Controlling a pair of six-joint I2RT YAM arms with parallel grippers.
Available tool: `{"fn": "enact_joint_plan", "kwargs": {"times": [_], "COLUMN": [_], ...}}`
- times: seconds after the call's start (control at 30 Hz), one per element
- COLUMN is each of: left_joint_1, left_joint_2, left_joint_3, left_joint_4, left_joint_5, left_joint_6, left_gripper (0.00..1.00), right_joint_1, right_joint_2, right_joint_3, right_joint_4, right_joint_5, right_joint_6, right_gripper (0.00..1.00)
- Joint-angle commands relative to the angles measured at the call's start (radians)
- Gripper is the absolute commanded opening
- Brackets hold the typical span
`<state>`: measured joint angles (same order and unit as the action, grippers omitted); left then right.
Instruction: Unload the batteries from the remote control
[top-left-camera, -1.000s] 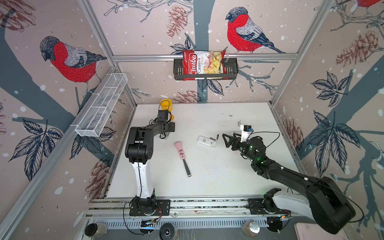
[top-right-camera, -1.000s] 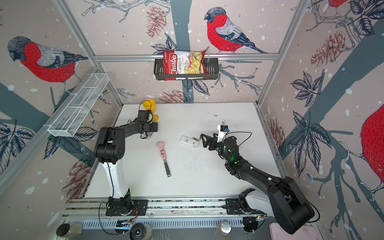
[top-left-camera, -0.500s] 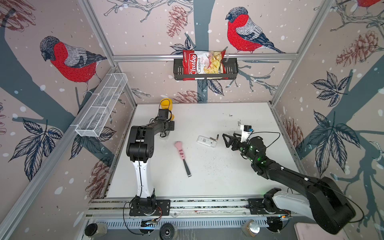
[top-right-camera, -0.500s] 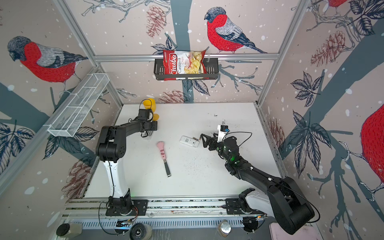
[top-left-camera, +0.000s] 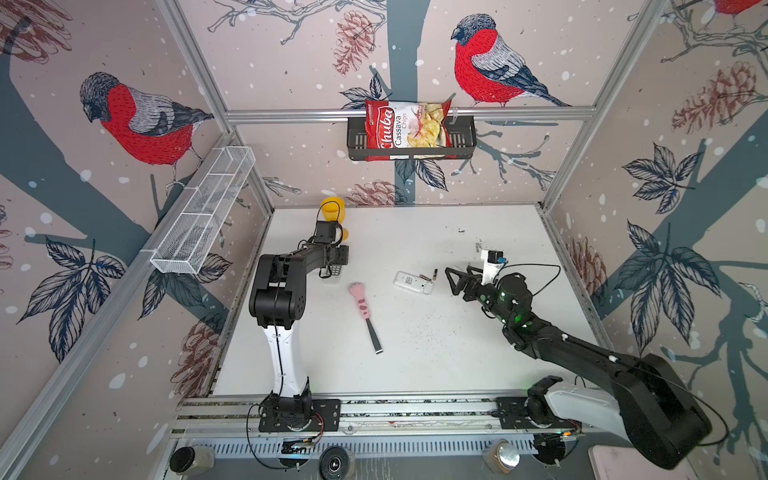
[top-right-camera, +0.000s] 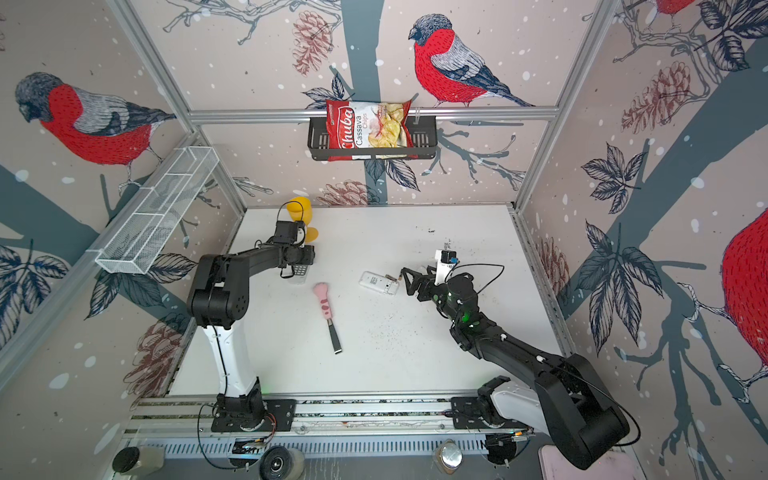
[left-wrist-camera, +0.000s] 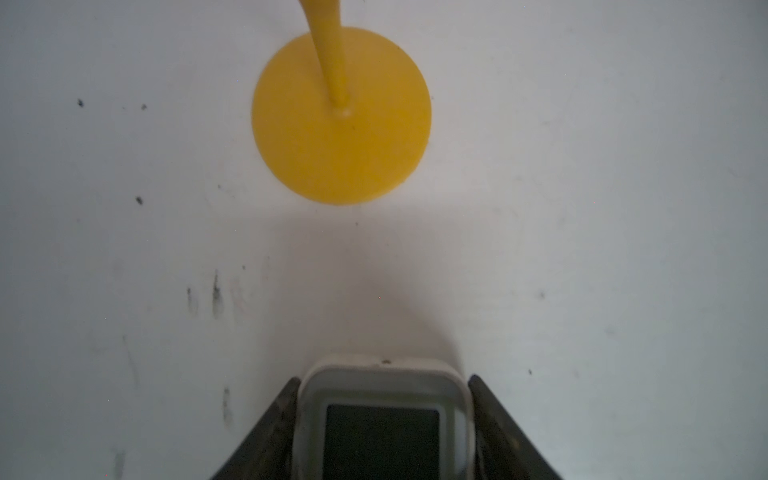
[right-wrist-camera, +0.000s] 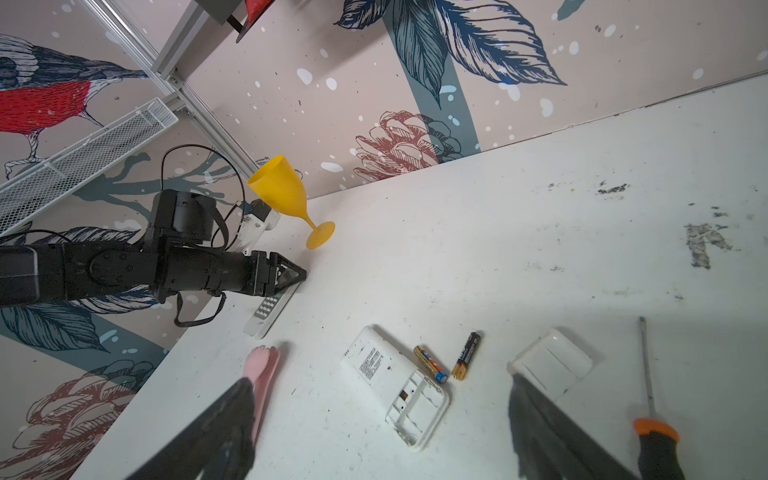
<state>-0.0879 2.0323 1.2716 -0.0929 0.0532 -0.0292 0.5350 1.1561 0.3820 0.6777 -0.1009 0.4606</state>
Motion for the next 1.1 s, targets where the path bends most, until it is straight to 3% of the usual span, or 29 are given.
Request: {"fn": "enact_joint_plan", "kwargs": {"times": [0.0, 0.47, 0.6, 0.77, 1.07], "left_joint_1": [0.002, 0.001, 0.0, -0.002, -0.201], "left_joint_2": [-0.046, -0.361, -0.505, -0.664, -0.647], "left_joint_3": [-0.028, -0.144, -0.163, -0.231, -0.137], "left_joint_4": [-0.023, -0.047, -0.04, 0.115, 0.277], "left_joint_5": [0.073, 0.172, 0.287, 0.45, 0.601], "left_joint_6": [-0.007, -0.073, -0.109, -0.223, -0.33], "left_gripper": [0.49, 0.48, 0.48, 0.48, 0.48], "right_joint_1": [0.005, -0.002, -0.032, -0.095, -0.153], "right_joint_2": [-0.021, -0.073, -0.05, 0.001, 0.073], "right_joint_3": [0.004, 0.026, 0.046, 0.057, 0.113], "right_joint_4": [0.018, -0.028, -0.029, 0.053, 0.255], "right_joint_5": [0.01, -0.065, -0.161, -0.343, -0.647], "right_joint_6": [-0.035, -0.106, -0.104, -0.033, 0.036], "right_gripper": [0.96, 1.0, 0.99, 0.99, 0.99]}}
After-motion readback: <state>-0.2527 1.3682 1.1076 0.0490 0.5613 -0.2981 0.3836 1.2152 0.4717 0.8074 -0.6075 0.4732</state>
